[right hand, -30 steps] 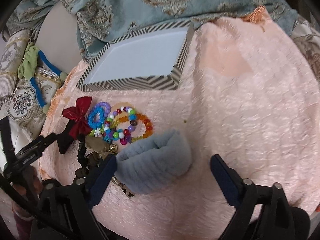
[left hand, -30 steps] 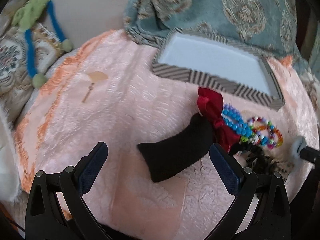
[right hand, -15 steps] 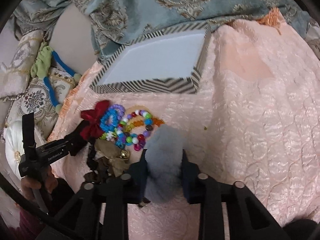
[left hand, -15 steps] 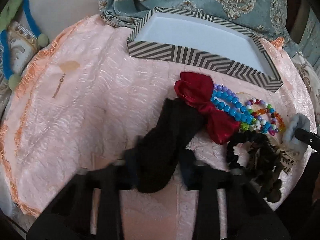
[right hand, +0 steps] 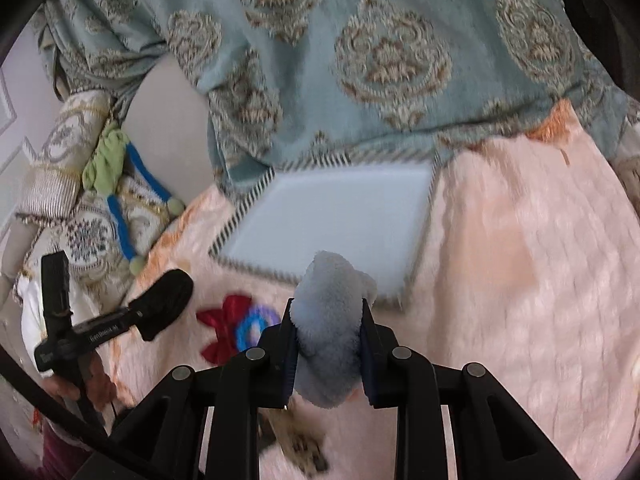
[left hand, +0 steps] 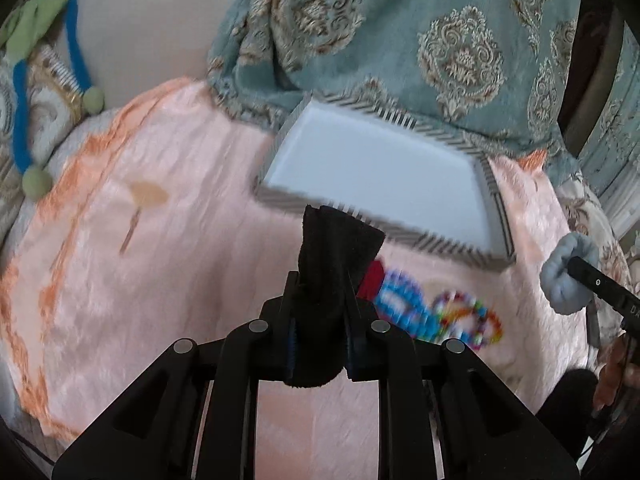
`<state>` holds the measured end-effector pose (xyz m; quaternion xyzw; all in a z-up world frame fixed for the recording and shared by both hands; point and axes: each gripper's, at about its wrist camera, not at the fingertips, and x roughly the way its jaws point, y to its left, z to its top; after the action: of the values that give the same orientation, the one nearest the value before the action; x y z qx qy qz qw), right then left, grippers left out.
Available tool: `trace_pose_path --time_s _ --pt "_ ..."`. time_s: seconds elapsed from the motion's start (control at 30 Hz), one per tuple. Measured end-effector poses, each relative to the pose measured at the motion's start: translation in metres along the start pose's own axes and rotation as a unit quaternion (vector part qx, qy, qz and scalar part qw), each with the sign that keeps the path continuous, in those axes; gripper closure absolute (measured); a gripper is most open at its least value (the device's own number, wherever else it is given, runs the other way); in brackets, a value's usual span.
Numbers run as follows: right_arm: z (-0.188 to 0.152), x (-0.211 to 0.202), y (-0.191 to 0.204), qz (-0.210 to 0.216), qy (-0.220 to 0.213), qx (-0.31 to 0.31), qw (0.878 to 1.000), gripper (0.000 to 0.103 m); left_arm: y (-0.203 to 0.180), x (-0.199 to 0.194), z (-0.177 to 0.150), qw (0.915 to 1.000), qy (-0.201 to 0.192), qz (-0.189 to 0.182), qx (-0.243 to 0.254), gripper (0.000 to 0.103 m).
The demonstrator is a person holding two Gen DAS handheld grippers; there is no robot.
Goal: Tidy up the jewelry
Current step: 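Carry both items into the striped tray and open both tools to release them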
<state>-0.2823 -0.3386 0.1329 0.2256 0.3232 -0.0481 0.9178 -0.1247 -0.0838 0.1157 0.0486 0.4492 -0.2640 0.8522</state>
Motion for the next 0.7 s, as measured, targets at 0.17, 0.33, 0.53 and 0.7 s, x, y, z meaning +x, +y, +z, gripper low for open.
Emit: trace_pose_path --time_s 0.17,0.33,0.53,0.7 --pt "0.031 0.034 0.000 0.001 -0.012 0.015 1.000 0.078 -0.012 0.034 0.047 0.9999 -0.007 0.009 0.008 0.087" --pt "0.048 0.086 -0.011 0.018 0.008 0.047 0.999 0.078 -0.012 0.081 0.084 0.9993 0.005 0.034 0.014 0.087" --pt "0.037 0.121 -0.029 0.011 0.053 0.050 0.997 0.078 -0.004 0.141 0.093 0.9963 0.049 0.070 0.008 0.087" --pt "0.033 0.122 -0.052 -0.038 0.085 0.027 0.995 0.078 -0.010 0.151 0.079 0.9951 0.068 0.069 0.018 0.087"
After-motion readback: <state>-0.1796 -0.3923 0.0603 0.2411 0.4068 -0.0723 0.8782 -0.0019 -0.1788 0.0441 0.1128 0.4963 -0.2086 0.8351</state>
